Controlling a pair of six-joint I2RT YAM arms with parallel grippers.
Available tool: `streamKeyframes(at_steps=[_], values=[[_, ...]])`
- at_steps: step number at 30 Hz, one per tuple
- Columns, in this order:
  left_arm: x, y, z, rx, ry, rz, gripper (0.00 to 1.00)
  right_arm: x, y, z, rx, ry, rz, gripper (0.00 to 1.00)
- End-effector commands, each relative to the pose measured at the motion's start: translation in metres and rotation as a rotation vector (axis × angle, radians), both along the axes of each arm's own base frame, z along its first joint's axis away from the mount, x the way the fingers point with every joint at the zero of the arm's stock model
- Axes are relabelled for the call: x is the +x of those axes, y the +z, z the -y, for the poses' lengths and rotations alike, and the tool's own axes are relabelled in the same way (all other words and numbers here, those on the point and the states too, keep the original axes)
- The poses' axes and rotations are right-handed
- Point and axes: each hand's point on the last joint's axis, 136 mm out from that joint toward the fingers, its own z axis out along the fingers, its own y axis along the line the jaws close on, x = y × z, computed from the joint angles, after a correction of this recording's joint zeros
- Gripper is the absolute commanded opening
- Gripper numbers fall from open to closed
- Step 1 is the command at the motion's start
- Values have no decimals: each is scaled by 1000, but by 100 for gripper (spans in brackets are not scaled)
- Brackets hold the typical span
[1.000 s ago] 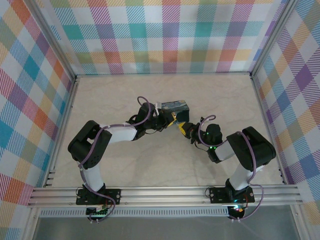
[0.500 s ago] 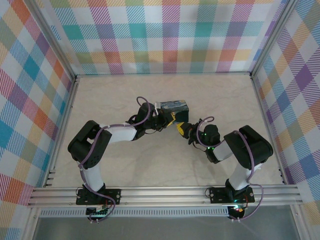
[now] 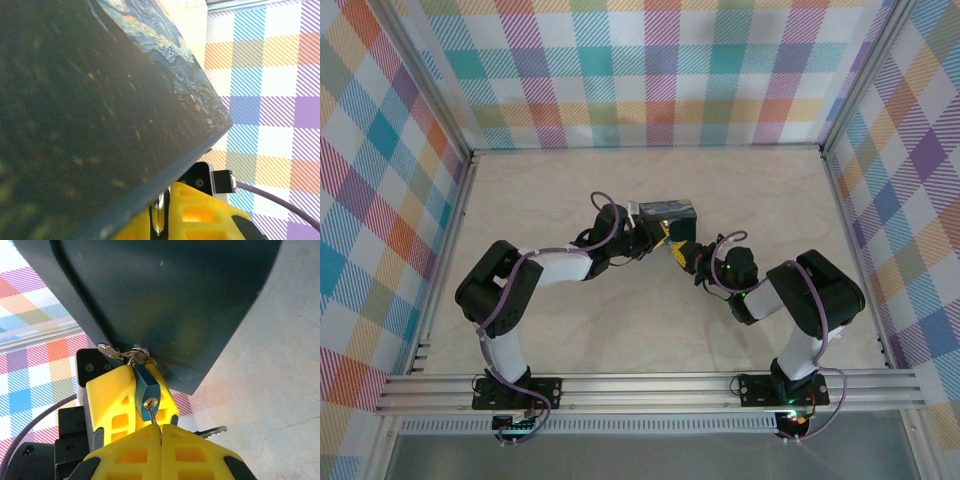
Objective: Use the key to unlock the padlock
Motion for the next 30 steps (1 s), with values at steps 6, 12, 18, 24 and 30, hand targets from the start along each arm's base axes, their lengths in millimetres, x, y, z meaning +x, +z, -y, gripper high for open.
streamKeyframes(at_steps=[6, 12, 18, 24, 30], values=[[-36, 19, 23, -69, -172, 9, 6, 18, 19, -10, 99, 28, 12, 0], [-35, 24, 25, -77, -177, 19, 6, 20, 20, -12, 168, 30, -68, 0], [-36, 22, 27, -79, -182, 14, 6, 23, 22, -12, 151, 26, -38, 0], [-39, 23, 30, -81, -201, 11, 5, 27, 25, -10, 125, 2, 7, 0], [-45, 22, 34, -77, -228, 10, 4, 34, 30, -13, 123, -2, 17, 0]])
